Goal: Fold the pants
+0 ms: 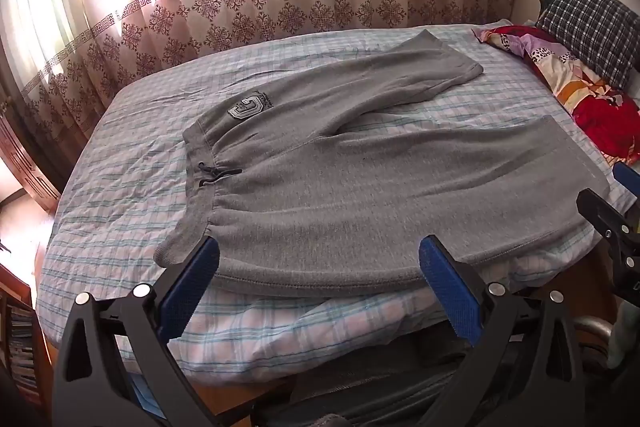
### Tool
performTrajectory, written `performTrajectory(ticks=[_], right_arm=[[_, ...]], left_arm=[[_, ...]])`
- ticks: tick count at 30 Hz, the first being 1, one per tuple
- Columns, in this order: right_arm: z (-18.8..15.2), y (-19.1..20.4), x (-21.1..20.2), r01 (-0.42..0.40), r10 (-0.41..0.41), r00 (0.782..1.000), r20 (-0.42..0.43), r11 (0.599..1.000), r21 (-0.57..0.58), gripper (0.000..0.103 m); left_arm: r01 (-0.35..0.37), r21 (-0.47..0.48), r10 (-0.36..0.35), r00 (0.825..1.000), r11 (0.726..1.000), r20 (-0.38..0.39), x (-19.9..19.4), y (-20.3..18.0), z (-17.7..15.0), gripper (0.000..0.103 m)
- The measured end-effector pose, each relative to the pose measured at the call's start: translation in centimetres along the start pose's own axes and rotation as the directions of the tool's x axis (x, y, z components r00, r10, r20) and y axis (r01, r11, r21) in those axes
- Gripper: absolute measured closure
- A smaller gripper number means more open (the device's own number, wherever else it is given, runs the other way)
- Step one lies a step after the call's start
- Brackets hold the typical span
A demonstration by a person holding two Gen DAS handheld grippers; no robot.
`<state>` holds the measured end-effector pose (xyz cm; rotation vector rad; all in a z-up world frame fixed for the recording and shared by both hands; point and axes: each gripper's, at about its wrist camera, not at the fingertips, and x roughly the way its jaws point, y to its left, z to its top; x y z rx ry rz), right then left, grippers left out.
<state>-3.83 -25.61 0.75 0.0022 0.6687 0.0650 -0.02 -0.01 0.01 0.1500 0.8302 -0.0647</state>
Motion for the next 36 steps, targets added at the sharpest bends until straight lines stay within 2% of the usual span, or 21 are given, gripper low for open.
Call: performTrajectory(ticks=[36], right_arm=[[-0.35,0.21,0.42,-0.002,0.002,1.0,-0.01,1.0,0.008,0.005]], left_arm=[[0.011,0.006,-0.011,1.0,1.0,-0.012,0.0,-0.89,-0.06,0.002]])
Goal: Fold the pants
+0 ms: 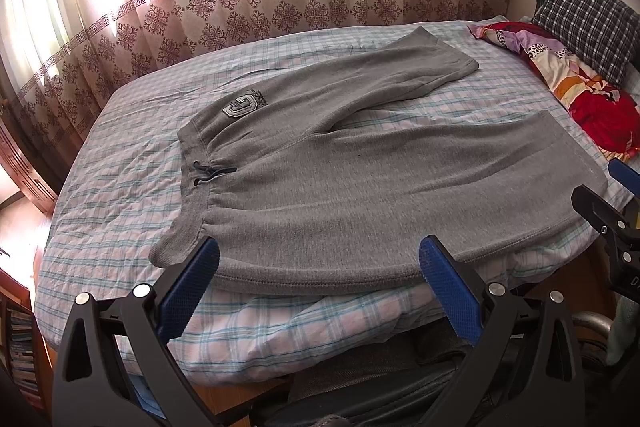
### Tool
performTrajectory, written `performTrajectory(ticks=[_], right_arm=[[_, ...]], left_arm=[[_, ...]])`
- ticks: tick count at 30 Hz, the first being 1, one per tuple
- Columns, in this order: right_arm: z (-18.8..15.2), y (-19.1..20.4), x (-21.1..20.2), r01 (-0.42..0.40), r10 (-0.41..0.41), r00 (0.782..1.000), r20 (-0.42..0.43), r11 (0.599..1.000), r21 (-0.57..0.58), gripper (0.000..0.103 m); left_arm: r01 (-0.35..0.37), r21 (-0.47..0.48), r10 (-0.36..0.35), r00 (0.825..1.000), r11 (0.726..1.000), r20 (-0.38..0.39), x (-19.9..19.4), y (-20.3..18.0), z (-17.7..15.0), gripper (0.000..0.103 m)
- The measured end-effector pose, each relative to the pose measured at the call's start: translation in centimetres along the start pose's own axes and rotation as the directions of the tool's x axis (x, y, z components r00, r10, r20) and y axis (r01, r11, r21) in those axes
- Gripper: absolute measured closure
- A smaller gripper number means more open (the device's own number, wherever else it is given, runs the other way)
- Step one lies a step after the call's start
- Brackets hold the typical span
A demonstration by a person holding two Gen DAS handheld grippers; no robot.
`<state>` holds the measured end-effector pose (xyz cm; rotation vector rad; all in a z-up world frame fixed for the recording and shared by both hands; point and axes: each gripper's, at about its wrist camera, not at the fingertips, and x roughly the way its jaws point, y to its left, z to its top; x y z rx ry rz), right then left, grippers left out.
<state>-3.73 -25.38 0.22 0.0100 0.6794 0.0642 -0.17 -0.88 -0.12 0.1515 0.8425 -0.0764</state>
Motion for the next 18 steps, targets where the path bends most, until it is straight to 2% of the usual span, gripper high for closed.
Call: performTrajectory(ticks=[18], right_arm=[[-0.12,-0.21,0.15,-0.001,0.001,1.0,-0.007,1.0,0.006,0.005]], left_arm=[[-0.001,-0.006,0.001,1.0,1.0,-0.004,0.15,0.11,0.0,0.002]])
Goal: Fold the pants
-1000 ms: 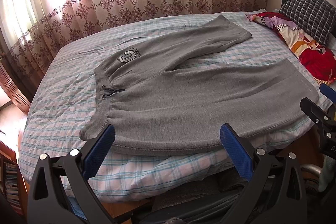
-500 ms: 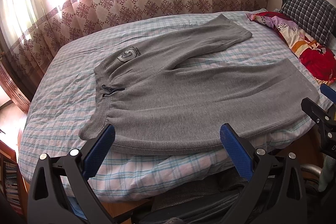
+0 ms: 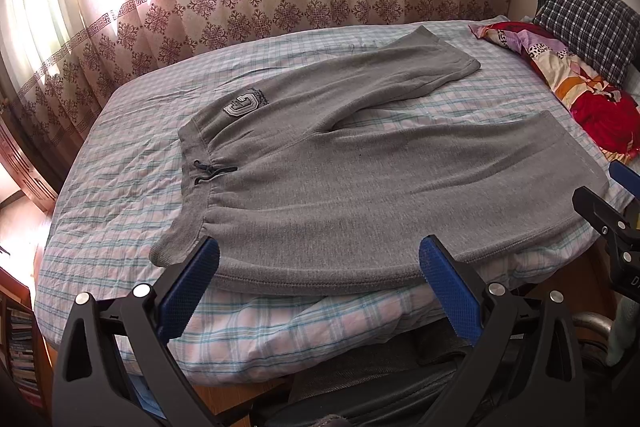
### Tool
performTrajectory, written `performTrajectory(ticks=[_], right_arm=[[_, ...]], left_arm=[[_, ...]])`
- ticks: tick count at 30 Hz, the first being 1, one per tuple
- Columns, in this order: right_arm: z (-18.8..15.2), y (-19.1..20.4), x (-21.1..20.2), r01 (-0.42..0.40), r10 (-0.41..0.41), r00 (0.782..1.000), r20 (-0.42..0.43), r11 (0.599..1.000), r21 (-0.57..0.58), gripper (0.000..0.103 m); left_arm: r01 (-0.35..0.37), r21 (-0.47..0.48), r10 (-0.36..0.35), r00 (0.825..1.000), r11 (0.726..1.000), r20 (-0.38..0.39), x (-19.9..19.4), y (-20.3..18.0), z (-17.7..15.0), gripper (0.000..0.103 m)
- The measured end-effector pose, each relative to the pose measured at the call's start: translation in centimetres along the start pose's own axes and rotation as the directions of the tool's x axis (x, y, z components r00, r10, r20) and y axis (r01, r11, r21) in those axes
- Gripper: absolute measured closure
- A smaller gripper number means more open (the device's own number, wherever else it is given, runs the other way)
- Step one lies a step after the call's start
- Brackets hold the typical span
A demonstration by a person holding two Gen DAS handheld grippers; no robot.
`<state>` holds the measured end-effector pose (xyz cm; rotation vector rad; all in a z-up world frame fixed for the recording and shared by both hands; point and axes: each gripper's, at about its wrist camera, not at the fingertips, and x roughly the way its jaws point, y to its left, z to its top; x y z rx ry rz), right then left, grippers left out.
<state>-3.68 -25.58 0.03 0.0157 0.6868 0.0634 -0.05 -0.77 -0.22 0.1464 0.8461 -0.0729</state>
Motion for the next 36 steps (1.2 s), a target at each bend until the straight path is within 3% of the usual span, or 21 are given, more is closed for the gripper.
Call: performTrajectory(ticks=[15,25,36], right_arm=[[0.4,-0.4,0.1,0.009,-0.009,1.0,0.002,1.0,0.007,0.005],[5.1,-1.6,-0.7,0.056,-0.051,0.993,0.109,0.998,-0.041,0.005],[6.7,-3.5,4.5,0.046,-0.047,0.998,0.029,0.999,0.021,0.005]], left_arm=[[-0.019,0.007,0.019,1.0,1.0,0.008,0.5,0.3,0.2,0.002],[-0.056,0.081,0.05,0.996,0.995,0.072,1.1,-0.8,3.9,0.002],[-0.043,0.066,0.04,0.998,0.997,0.042,4.7,-1.4,7.2,0.002]])
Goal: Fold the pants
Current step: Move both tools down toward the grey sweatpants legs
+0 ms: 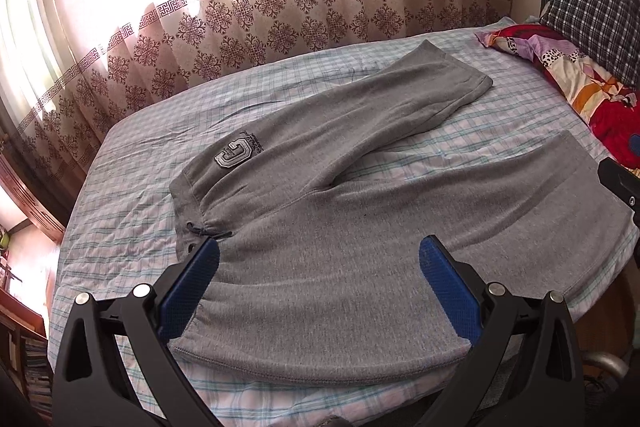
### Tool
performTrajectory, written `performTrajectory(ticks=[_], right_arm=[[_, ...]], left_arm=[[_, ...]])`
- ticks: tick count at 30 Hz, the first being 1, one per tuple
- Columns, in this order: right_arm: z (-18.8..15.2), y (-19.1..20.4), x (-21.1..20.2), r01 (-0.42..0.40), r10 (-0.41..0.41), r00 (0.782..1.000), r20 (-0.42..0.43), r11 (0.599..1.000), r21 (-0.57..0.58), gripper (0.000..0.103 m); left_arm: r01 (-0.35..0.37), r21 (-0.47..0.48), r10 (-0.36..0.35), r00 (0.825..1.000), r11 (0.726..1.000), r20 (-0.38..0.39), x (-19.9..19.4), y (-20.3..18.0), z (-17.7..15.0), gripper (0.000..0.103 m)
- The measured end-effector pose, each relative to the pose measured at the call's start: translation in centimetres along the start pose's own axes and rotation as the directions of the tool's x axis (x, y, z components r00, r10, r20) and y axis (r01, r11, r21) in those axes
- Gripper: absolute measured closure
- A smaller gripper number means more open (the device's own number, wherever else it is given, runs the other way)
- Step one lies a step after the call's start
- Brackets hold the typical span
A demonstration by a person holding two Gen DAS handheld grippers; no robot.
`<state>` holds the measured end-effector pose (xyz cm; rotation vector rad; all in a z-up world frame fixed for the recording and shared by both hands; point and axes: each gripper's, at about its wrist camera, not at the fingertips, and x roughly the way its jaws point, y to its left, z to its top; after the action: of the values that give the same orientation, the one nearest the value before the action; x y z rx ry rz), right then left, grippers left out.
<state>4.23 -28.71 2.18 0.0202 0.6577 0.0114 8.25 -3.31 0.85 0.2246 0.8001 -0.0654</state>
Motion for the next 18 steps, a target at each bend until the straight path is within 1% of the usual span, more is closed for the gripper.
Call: performTrajectory(ticks=[4,7,11,14,18], right_arm=[[-0.5,-0.9,2.6,0.002,0.0,0.998,-0.057,0.999,0.032,0.005],[-0.8,-2.3,4.7,0.023,-0.017,0.994,-0.105,0.998,0.056,0.005],[-1.1,-5.5,7.9,0.09,-0.07,0.984,-0.165,0.99,0.111,0.005],[-1.4,-8.4,10.2,0.129,-0.093,0.972,-0.216,0.978,0.162,0.005],[-1.6,-11.8,12.7,0.181,-0.126,0.958,-0.259,0.963,0.202,0.005]], left_arm=[[0.01,-0.008,-0.01,0.999,1.0,-0.036,2.4,-0.3,0.6,0.002],[0.017,-0.014,-0.018,0.998,1.0,-0.063,4.3,-0.4,0.9,0.002],[0.028,-0.016,-0.029,0.993,0.999,-0.114,7.6,-0.6,1.1,0.002],[0.036,-0.02,-0.038,0.987,0.999,-0.156,9.9,-0.8,1.0,0.002],[0.045,-0.024,-0.049,0.981,0.999,-0.188,12.2,-1.0,0.9,0.002]])
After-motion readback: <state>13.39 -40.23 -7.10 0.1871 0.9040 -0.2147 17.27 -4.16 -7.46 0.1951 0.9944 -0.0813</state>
